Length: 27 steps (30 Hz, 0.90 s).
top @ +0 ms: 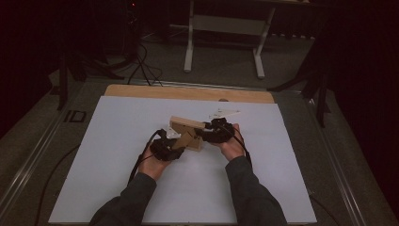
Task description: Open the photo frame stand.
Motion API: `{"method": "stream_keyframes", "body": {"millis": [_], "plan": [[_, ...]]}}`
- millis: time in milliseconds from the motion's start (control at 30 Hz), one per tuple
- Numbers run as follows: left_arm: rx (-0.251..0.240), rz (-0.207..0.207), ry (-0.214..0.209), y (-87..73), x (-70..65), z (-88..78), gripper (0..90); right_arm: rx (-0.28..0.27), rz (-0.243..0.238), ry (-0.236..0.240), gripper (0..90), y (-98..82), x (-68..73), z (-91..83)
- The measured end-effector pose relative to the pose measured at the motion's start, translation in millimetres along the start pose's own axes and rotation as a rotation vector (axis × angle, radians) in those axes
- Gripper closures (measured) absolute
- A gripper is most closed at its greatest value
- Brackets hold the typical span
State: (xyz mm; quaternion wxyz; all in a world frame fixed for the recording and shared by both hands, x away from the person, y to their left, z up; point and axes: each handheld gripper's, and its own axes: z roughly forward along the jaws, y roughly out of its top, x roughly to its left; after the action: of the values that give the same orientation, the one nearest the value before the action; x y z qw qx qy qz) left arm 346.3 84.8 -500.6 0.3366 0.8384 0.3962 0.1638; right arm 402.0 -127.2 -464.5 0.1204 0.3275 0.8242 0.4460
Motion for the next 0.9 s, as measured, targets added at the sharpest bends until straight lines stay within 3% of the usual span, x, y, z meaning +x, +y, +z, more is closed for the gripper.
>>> {"method": "stream_keyframes", "body": {"millis": [267, 533, 633, 900], "plan": [[0.003, 0.024, 0.041, 2.7, -1.1, 9.1, 61.1, -0.012, -0.006, -0.024, 53.2, 1.0, 0.8, -0.1], [0.009, 0.020, 0.075, 1.8, 1.0, 15.3, 59.8, -0.006, -0.031, -0.046, 53.0, 2.6, 5.3, 1.4], [0.011, 0.003, 0.067, 1.5, 3.8, 16.5, 59.6, -0.006, -0.047, -0.054, 53.0, 2.8, 7.7, 2.0], [0.017, 0.009, 0.061, -0.2, 3.7, 16.1, 59.7, -0.003, -0.072, -0.060, 52.8, 2.0, 11.9, 1.7]]}}
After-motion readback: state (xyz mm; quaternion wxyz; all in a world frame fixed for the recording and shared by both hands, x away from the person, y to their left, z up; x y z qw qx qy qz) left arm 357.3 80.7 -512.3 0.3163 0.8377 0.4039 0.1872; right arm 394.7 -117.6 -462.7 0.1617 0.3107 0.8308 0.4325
